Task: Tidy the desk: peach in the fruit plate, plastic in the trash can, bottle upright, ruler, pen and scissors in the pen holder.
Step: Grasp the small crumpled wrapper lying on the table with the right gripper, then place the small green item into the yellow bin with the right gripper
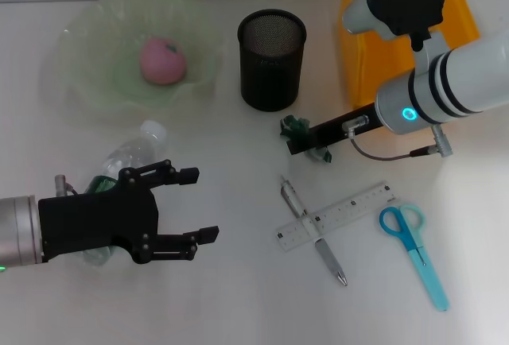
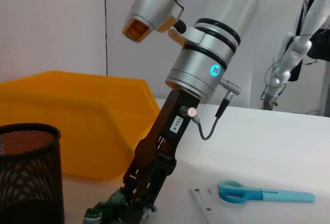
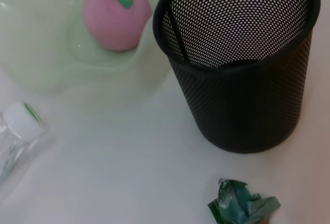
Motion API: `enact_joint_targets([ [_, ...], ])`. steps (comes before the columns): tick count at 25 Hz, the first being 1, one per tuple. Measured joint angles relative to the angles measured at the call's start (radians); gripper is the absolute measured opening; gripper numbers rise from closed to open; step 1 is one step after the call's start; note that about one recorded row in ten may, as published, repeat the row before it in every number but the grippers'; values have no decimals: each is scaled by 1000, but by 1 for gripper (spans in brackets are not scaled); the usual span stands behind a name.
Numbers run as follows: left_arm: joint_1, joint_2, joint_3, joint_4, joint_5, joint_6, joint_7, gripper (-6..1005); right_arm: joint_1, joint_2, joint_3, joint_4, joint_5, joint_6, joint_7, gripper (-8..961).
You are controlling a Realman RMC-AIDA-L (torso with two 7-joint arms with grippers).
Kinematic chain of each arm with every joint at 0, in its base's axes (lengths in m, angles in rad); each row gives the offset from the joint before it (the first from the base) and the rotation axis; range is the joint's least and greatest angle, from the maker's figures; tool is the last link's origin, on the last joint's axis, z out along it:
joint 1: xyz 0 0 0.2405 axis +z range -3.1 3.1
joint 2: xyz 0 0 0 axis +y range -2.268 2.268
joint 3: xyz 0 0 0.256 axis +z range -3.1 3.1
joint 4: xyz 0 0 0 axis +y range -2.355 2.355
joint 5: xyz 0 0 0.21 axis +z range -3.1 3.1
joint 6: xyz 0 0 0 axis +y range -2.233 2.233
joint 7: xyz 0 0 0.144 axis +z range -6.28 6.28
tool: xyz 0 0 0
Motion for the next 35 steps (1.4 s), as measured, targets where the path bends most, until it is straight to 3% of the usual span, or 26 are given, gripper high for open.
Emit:
enact_joint_targets([
  [5, 0, 0, -3, -1, 0, 0, 0, 870, 26, 0, -2, 33, -1, 4, -8, 692],
  [9, 0, 0, -4, -1, 0, 0, 0, 870, 44, 1, -15, 52, -1, 5, -12, 458],
  [18, 0, 3, -7, 0, -2, 1, 0, 870, 41, 1, -26, 23, -4, -25, -25, 298],
  [22, 0, 4, -7, 1, -5, 4, 0, 869, -6, 0, -21, -93, -4, -81, -23, 242],
  [24, 0, 5, -8, 4, -6, 5, 0, 869, -47, -1, -10, -193, -10, -128, -20, 221],
  [25, 0, 5, -7, 7, -6, 5, 0, 869, -106, -1, 26, -336, -28, -185, -18, 211],
  [26, 0, 5, -7, 7, -6, 5, 0, 869, -106, -1, 26, -336, -28, -185, -18, 203],
  [27, 0, 5, -8, 8, -6, 5, 0, 869, -153, 1, 85, -472, -44, -245, -17, 196],
  [29, 0, 5, -8, 8, -6, 5, 0, 870, -169, 2, 115, -522, -48, -270, -18, 181],
  [30, 0, 5, -8, 8, -6, 5, 0, 870, -194, 3, 185, -613, -62, -305, -22, 173],
  [31, 0, 5, -8, 8, -6, 5, 0, 870, -194, 3, 185, -613, -62, -305, -22, 167],
  [32, 0, 4, -9, 11, -6, 5, 0, 870, -214, 4, 268, -682, -90, -315, -24, 161],
  [33, 0, 4, -9, 11, -6, 5, 0, 870, -214, 4, 268, -682, -90, -315, -24, 155],
  [35, 0, 3, -10, 12, -6, 4, 1, 870, -227, 2, 392, -734, -140, -315, -31, 143],
])
